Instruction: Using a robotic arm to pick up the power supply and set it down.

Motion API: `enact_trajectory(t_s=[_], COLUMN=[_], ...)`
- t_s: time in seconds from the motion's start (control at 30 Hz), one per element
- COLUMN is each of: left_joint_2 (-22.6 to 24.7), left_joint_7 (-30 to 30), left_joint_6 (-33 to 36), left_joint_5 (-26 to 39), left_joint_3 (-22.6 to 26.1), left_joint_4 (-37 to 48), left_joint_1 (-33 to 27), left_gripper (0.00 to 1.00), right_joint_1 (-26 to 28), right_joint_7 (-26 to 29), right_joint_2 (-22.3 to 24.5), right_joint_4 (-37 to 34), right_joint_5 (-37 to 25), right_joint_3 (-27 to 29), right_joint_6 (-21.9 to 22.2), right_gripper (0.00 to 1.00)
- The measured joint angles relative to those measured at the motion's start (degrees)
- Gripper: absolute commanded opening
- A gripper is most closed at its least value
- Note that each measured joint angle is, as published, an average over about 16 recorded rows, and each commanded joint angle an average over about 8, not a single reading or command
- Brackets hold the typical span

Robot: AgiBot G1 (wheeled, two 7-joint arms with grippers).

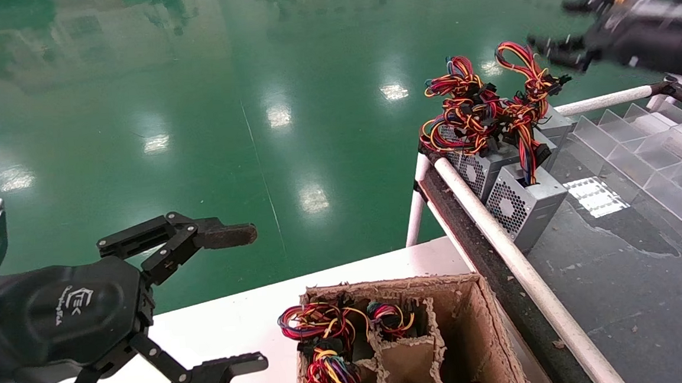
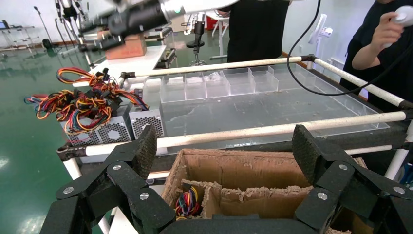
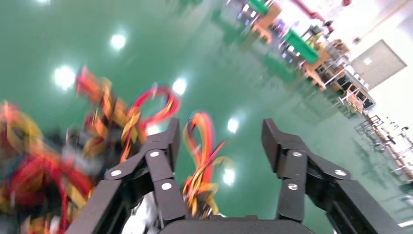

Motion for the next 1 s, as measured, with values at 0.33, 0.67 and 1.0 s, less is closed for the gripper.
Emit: enact_trajectory(t_s=[0.33, 0.67, 1.0], left_joint_2=[0.0, 0.0, 0.0], left_joint_7=[0.0, 0.0, 0.0], left_joint_6=[0.0, 0.0, 0.0], left_joint_5=[0.0, 0.0, 0.0], left_joint_3=[0.0, 0.0, 0.0], left_joint_4=[0.0, 0.0, 0.0], left_joint_1=[0.0, 0.0, 0.0], left_gripper=[1.00, 1.00, 1.00], right_joint_1=[-1.7, -9.5, -18.1], right_joint_7=[4.4, 10.3, 16.6], right_joint_2=[2.5, 6.1, 9.9], right_joint_4=[5.5, 16.8, 28.9], right_joint_5=[5.0, 9.3, 13.8], right_joint_3=[2.9, 4.6, 6.3], right_joint_6=[-5.0, -10.1, -15.5], right_gripper=[1.00, 1.00, 1.00])
